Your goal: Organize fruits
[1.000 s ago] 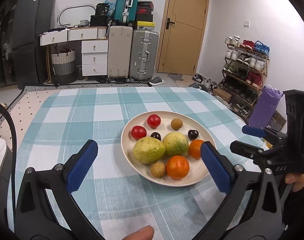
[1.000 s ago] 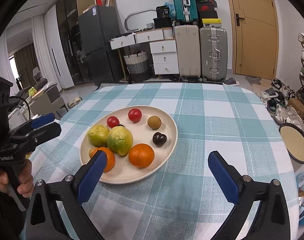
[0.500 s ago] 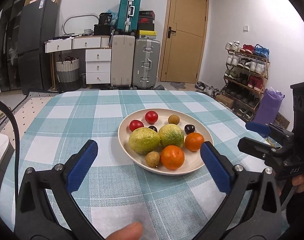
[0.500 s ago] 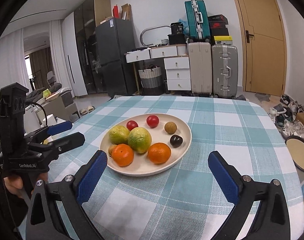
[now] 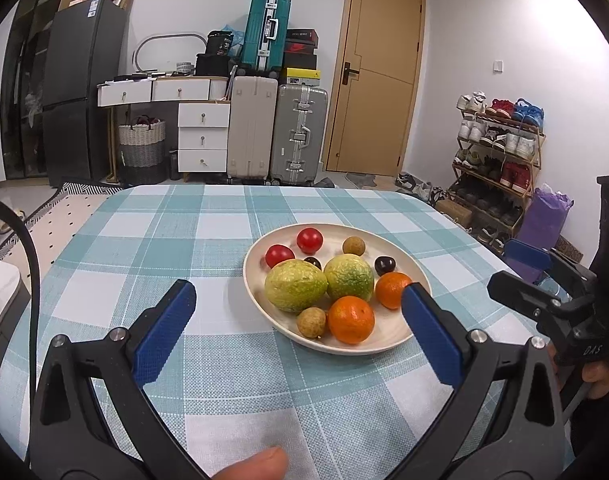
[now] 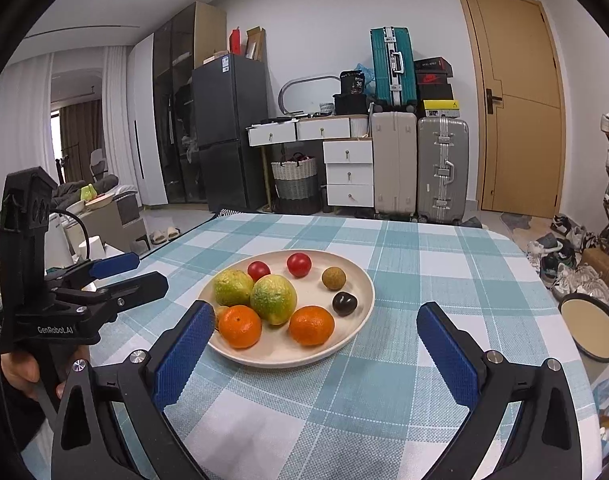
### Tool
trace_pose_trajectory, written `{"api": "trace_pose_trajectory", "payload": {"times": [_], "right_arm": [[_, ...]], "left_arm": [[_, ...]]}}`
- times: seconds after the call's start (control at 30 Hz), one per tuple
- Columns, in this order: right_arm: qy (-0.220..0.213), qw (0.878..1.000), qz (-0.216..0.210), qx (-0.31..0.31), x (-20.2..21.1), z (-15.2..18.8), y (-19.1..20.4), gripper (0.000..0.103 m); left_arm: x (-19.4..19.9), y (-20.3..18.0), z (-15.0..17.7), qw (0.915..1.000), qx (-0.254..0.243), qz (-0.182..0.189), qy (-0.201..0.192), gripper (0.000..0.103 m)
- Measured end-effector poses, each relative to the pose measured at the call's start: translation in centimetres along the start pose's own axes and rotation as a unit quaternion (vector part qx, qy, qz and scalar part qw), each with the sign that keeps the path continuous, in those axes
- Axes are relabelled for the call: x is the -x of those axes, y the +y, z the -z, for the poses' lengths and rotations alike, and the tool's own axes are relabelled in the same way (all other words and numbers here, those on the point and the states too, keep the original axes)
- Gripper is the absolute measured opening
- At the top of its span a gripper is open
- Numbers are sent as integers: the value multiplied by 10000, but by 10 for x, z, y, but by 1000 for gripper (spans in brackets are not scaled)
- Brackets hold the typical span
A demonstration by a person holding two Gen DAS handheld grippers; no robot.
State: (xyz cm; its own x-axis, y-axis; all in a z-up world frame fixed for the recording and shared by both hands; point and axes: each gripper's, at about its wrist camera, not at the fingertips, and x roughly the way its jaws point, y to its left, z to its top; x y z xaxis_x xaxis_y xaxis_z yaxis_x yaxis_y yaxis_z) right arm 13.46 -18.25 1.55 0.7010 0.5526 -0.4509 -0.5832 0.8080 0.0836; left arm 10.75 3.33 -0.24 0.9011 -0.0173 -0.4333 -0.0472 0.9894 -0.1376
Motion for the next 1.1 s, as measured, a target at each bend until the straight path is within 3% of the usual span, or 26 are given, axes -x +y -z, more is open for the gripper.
{"api": "trace_pose_trajectory", "payload": {"times": [1.1], "right_arm": [[-3,10000,-32,-47,1,0,-3,103]], "left_arm": [[-11,8,-2,9999,131,-30,81,102]]}}
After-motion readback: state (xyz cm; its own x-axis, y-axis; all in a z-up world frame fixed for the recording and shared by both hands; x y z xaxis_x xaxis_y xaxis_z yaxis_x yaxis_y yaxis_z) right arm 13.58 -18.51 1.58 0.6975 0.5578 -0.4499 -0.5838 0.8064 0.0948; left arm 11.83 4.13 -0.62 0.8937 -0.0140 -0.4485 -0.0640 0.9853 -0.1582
